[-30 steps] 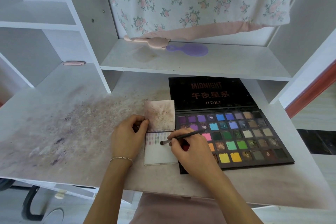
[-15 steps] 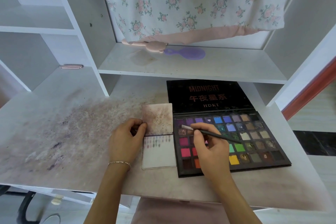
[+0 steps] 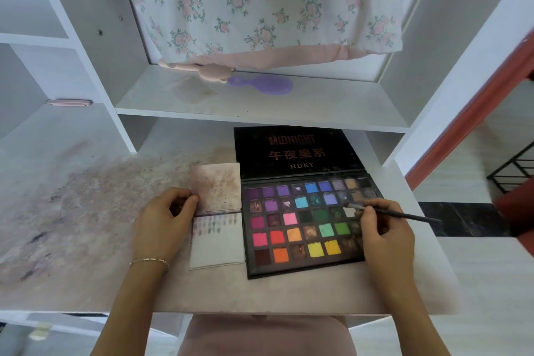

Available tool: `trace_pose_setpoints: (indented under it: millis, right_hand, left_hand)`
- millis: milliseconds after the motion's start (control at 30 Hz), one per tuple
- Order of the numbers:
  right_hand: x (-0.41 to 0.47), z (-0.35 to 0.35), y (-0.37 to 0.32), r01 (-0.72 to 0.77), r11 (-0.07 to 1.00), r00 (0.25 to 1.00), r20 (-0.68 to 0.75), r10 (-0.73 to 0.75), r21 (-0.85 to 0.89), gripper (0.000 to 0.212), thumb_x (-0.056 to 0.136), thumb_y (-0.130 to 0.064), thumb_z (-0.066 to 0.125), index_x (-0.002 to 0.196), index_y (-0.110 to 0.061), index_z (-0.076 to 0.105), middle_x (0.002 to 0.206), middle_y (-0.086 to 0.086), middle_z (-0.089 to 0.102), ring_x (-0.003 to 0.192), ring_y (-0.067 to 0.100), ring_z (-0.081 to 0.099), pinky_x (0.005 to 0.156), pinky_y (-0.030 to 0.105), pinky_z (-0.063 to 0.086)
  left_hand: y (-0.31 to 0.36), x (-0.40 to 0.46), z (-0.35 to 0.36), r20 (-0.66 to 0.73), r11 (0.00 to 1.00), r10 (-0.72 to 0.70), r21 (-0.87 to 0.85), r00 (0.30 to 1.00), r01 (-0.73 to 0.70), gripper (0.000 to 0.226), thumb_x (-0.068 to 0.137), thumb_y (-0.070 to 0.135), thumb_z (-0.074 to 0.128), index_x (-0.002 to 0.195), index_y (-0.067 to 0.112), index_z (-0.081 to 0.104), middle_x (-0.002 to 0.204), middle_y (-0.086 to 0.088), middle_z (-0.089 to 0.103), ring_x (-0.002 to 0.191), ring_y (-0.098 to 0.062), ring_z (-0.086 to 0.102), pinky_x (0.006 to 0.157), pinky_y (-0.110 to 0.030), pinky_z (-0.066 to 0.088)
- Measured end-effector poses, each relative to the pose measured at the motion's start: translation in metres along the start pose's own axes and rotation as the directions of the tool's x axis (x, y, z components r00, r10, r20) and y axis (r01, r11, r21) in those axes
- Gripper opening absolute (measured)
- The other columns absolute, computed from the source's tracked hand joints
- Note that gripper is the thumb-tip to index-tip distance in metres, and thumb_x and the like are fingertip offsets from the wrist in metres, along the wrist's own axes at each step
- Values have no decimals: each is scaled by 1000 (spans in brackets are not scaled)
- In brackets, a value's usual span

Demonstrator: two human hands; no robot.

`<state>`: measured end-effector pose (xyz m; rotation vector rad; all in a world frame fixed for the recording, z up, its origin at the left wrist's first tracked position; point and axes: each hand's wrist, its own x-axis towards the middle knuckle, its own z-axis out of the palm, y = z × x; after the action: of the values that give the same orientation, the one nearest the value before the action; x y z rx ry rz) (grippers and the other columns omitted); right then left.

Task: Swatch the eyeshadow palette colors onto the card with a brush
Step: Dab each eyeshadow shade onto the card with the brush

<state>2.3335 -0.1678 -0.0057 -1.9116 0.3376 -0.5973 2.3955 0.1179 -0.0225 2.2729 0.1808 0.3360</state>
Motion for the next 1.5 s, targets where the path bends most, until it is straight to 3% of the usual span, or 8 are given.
trace_pose_setpoints:
  millis: [133, 200, 300, 433, 600, 1033, 1267, 1500]
  right_hand:
    - [2, -3, 5, -9, 997, 1000, -21, 7, -78, 26, 90, -12, 49, 79, -35, 51, 69, -8, 58, 64, -2, 58, 50, 14, 42]
    - [3, -2, 5, -11, 995, 1000, -21, 9, -97, 27, 90, -12, 50, 77, -35, 50, 68, -5, 58, 63, 4, 57, 50, 13, 41]
    - [4, -2, 4, 4, 994, 1000, -11, -6, -105, 26, 90, -11, 49, 77, -33, 50, 67, -5, 58, 65, -4, 57, 49, 7, 43]
    - [3, -3, 6, 23, 979, 999, 27, -17, -201, 20, 90, -10, 50, 81, -28, 50, 65, -10, 56, 59, 2, 55, 50, 5, 41]
    - [2, -3, 6, 10, 990, 1000, -7, -11, -139, 28, 89, -8, 49, 76, -33, 48, 69, -11, 57, 67, -6, 57, 50, 3, 41]
    - [3, -2, 6, 31, 982, 999, 20, -28, -185, 23, 89, -7, 51, 82, -29, 50, 66, -12, 56, 61, 3, 56, 49, 4, 42]
    - [0, -2, 1, 79, 984, 997, 9, -78, -159, 36, 88, -3, 51, 74, -36, 47, 66, -11, 56, 61, 1, 56, 53, 0, 40]
    - [-10, 13, -10, 119, 991, 981, 164, -108, -57, 37, 87, 1, 51, 79, -35, 50, 67, -7, 58, 65, -2, 58, 51, 6, 43]
  left_hand:
    - [1, 0, 0, 5, 1000, 1, -13, 1000, -1, 6, 85, 20, 60, 85, 22, 66, 77, 6, 62, 73, -15, 55, 67, -27, 41]
    - [2, -1, -1, 5, 1000, 10, -15, 1000, -10, 5, 85, 20, 60, 85, 22, 65, 76, 7, 61, 72, -12, 55, 64, -26, 39]
    - [2, -1, -1, -2, 1000, 17, -14, 1000, -17, 6, 85, 21, 60, 82, 25, 64, 73, 10, 60, 68, -5, 52, 58, -21, 36]
    - [2, -1, -1, -3, 1000, 4, -13, 1000, -4, 6, 84, 20, 61, 81, 25, 63, 75, 7, 61, 71, -13, 54, 64, -26, 38]
    - [4, -2, -1, -8, 1000, -1, -27, 1000, 1, 5, 84, 18, 61, 82, 22, 64, 76, 6, 61, 73, -15, 54, 63, -26, 36]
    - [2, -2, 0, -22, 999, 17, -29, 1000, -18, 9, 83, 19, 62, 78, 26, 63, 71, 12, 58, 68, -7, 52, 57, -17, 33]
    - [4, -2, -1, -8, 999, 4, -45, 1000, -4, 5, 84, 17, 62, 81, 22, 64, 76, 6, 61, 73, -15, 55, 59, -23, 36]
    - [6, -2, -1, -5, 999, 9, -39, 1000, -9, 5, 84, 17, 61, 83, 20, 64, 76, 6, 61, 72, -13, 53, 58, -20, 36]
